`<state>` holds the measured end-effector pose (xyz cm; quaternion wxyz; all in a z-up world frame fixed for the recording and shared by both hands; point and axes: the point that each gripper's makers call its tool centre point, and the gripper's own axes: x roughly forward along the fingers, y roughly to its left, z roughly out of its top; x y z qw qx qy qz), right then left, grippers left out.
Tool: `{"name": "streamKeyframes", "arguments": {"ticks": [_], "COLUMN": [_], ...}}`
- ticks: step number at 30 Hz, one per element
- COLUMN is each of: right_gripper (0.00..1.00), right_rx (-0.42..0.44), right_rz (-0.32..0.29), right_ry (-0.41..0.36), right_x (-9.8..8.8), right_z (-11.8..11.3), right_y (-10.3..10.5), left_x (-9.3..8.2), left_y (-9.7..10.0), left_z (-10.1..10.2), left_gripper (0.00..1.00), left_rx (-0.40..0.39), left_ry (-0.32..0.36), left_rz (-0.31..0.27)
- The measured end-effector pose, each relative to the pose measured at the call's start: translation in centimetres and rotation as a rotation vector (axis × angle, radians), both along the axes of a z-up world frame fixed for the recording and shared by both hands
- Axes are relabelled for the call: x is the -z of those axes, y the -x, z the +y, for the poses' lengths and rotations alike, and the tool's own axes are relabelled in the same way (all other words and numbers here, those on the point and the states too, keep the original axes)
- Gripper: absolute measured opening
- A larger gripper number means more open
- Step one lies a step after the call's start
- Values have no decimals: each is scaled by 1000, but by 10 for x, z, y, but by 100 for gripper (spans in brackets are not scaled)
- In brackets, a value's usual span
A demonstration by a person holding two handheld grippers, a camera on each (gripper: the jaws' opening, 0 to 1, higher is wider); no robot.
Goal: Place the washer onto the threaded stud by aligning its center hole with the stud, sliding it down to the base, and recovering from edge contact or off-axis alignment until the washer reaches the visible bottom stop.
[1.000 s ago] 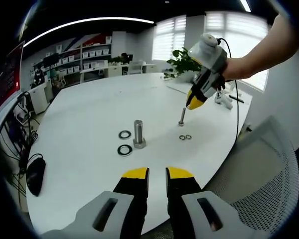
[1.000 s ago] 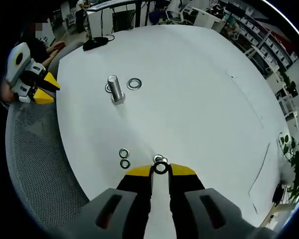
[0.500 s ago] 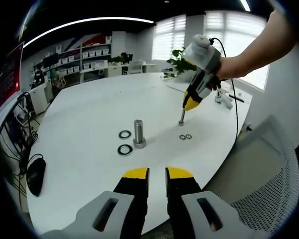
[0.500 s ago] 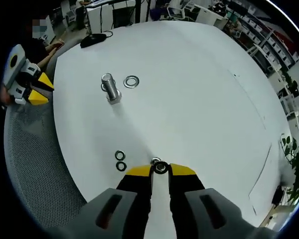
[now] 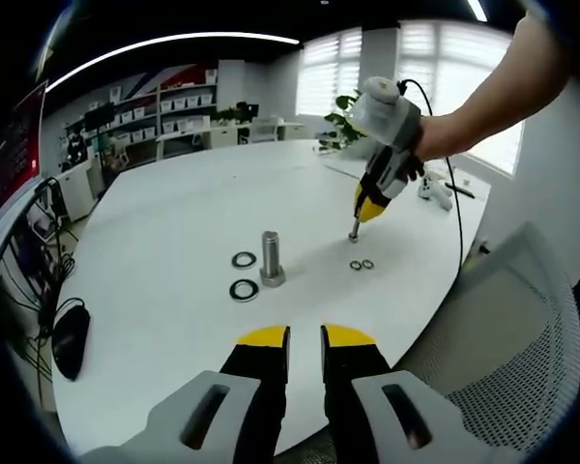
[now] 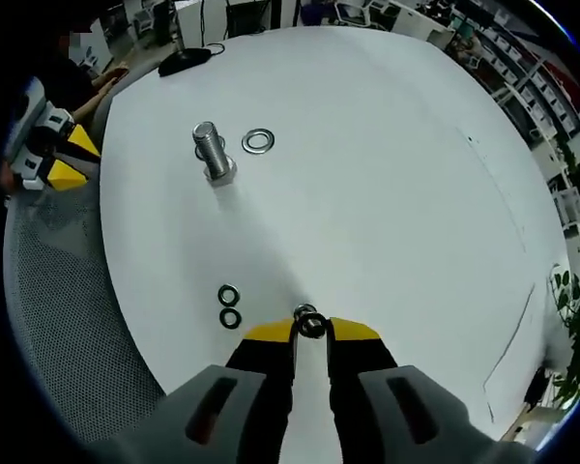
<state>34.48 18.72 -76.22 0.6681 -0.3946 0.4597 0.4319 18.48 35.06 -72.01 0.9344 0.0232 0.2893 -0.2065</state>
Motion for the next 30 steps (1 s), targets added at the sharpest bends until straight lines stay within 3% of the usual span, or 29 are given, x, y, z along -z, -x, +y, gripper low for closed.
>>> {"name": "streamKeyframes", "arguments": {"ticks": [16,30], "right_gripper": [14,15], "right_rx": [5,-1], "right_rz": [52,53], "right_ry": [48,54], "right_x": [24,27], "right_z": [-5,-6], "right_y": [-1,-1], "left_x": [1,3], "left_y": [0,0], "left_z": [0,1], "left_gripper": [10,10], "left_rx": [-2,-3], "left_ry": [-4,-8], "left_rz": [2,11]}}
